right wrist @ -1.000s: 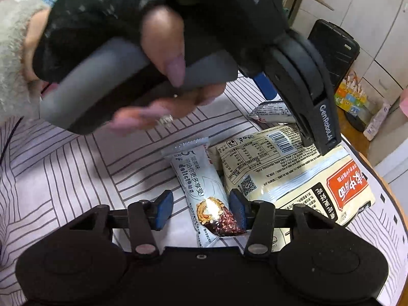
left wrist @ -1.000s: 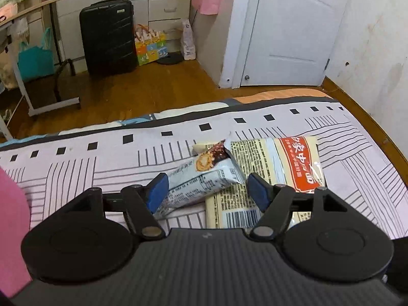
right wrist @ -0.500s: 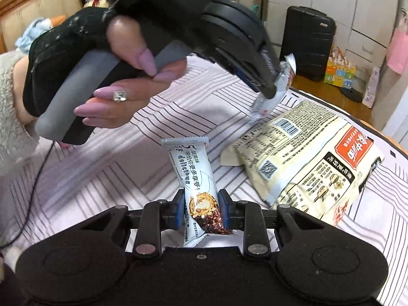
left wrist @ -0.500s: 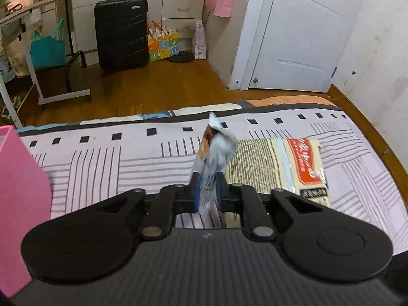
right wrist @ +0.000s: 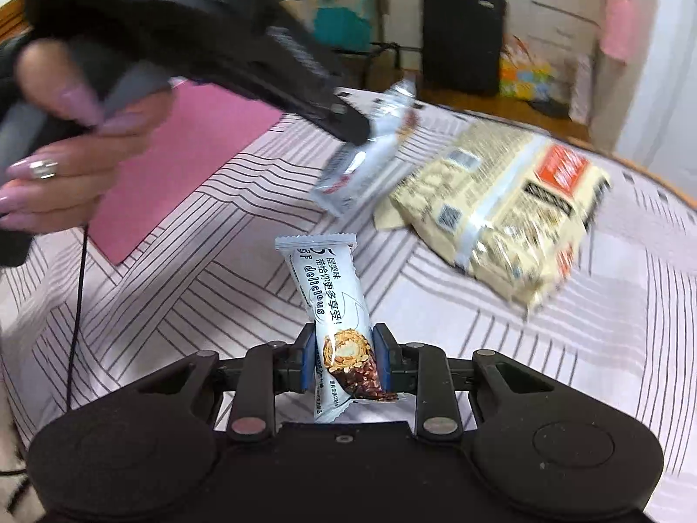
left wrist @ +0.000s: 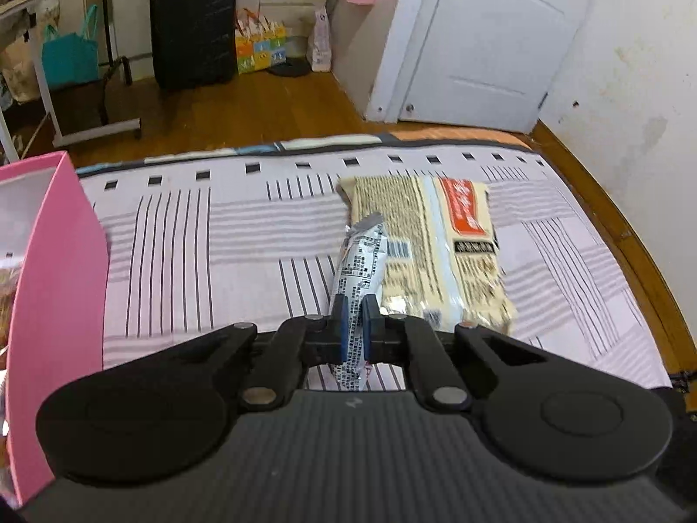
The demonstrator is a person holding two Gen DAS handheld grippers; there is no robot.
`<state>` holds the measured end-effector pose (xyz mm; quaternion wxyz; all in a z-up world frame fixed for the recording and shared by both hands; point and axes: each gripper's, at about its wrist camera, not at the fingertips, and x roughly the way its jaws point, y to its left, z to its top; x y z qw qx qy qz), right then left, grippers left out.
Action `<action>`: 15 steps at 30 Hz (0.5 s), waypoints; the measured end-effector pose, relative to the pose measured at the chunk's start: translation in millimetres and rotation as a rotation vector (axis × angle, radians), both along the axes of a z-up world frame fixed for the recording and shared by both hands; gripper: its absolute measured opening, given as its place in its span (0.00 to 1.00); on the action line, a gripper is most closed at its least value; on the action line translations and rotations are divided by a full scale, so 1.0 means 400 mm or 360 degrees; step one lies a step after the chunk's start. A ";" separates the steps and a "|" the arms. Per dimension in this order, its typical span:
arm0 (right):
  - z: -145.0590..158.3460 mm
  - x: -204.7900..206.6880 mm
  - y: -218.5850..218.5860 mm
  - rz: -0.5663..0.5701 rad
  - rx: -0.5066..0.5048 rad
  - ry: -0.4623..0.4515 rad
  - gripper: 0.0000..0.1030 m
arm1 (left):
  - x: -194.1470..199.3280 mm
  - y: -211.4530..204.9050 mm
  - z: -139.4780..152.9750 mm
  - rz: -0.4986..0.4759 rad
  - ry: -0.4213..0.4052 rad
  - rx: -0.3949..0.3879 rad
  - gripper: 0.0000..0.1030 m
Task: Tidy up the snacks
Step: 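Grasp a small white snack bar with the left gripper while the right gripper holds its bar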
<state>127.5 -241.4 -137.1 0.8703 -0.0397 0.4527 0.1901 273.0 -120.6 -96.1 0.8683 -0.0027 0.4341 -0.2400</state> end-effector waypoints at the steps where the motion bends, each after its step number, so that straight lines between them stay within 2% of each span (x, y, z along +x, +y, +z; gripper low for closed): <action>1: 0.000 0.000 0.001 -0.0025 0.0005 0.0005 0.31 | -0.011 0.003 0.007 -0.0008 0.0000 0.0004 0.05; 4: 0.004 -0.022 -0.007 -0.0101 0.0021 0.0001 0.31 | -0.038 0.013 0.022 -0.0027 0.0000 0.0020 0.04; 6: 0.013 -0.032 -0.020 -0.0164 0.0044 0.0001 0.31 | -0.053 0.023 0.026 -0.0044 0.0050 0.0005 0.00; 11: 0.019 -0.037 -0.041 -0.0238 0.0079 0.0009 0.31 | -0.082 0.044 0.019 -0.0059 0.0152 -0.0033 0.00; 12: 0.018 -0.034 -0.042 -0.0250 0.0075 0.0009 0.31 | -0.086 0.047 0.012 -0.0057 0.0161 -0.0029 0.04; 15: 0.019 -0.037 -0.055 -0.0283 0.0091 0.0018 0.31 | -0.093 0.046 -0.011 -0.0026 0.0125 0.0042 0.04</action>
